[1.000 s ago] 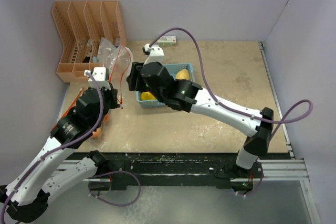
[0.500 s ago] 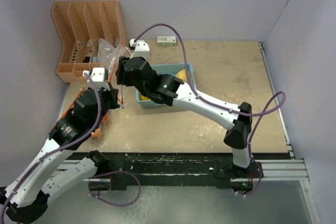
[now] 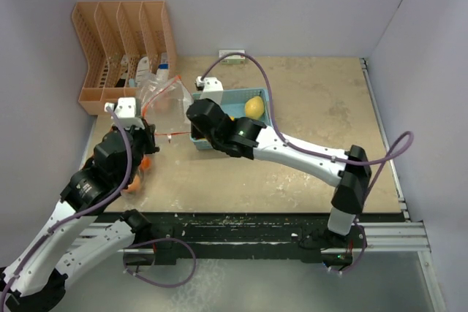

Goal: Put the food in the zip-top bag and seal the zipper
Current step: Open the zipper of the food storage bag.

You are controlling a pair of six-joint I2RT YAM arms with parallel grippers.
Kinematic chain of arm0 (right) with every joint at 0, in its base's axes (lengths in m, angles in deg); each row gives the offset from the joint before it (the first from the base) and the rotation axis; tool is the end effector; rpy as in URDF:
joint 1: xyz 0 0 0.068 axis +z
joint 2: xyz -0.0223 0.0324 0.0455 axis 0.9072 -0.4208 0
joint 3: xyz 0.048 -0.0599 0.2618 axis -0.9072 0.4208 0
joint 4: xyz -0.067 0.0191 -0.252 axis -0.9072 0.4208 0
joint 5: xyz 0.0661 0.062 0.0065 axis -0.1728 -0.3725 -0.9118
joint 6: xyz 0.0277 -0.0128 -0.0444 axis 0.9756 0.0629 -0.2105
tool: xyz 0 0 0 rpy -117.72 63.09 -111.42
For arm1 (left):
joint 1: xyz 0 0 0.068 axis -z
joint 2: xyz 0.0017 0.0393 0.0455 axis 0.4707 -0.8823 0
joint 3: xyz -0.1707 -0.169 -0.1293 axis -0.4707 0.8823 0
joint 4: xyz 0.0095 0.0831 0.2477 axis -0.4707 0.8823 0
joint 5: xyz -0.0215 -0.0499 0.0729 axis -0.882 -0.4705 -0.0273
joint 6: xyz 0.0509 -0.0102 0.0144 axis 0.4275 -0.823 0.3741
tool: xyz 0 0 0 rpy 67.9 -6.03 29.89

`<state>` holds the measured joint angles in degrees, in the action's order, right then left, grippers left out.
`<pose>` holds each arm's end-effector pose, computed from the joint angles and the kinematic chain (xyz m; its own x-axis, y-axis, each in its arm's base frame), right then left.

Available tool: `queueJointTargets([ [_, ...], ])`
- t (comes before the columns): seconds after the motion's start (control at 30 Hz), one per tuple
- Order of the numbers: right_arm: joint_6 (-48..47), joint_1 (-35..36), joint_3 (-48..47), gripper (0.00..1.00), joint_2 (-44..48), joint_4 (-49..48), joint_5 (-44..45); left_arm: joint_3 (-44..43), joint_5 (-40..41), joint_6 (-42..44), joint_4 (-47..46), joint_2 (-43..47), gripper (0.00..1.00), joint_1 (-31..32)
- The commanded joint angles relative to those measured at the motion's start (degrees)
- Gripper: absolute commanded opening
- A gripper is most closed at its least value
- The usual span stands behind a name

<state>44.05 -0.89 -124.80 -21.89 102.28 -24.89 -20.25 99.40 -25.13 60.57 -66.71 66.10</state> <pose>0.2044 0.3774 0.3734 -0.4725 0.2682 -0.8395 -0.2782 0.8585 0.4308 0.1084 -0.0612 0.3821 -0.2424 -0.1868 -0.9520 0.0494 0.9776 -0.2044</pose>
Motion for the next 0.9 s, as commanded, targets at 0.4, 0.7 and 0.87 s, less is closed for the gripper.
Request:
queueJointTargets([
  [0.4, -4.31, -0.38, 17.51, 0.00, 10.24, -0.09, -10.07, -17.57, 23.15, 7.58, 21.14, 2.94, 0.00, -0.14],
  [0.7, -9.29, -1.21, 6.40, 0.09, -2.40, 0.30, -19.56, -18.07, 18.80, 0.42, 29.72, -1.36, 0.00, -0.14],
  [0.87, -11.57, -1.19, 13.67, 0.52, 4.62, -4.00, -22.90, -12.75, 14.24, 0.80, 22.98, -8.17, 0.00, -0.16],
])
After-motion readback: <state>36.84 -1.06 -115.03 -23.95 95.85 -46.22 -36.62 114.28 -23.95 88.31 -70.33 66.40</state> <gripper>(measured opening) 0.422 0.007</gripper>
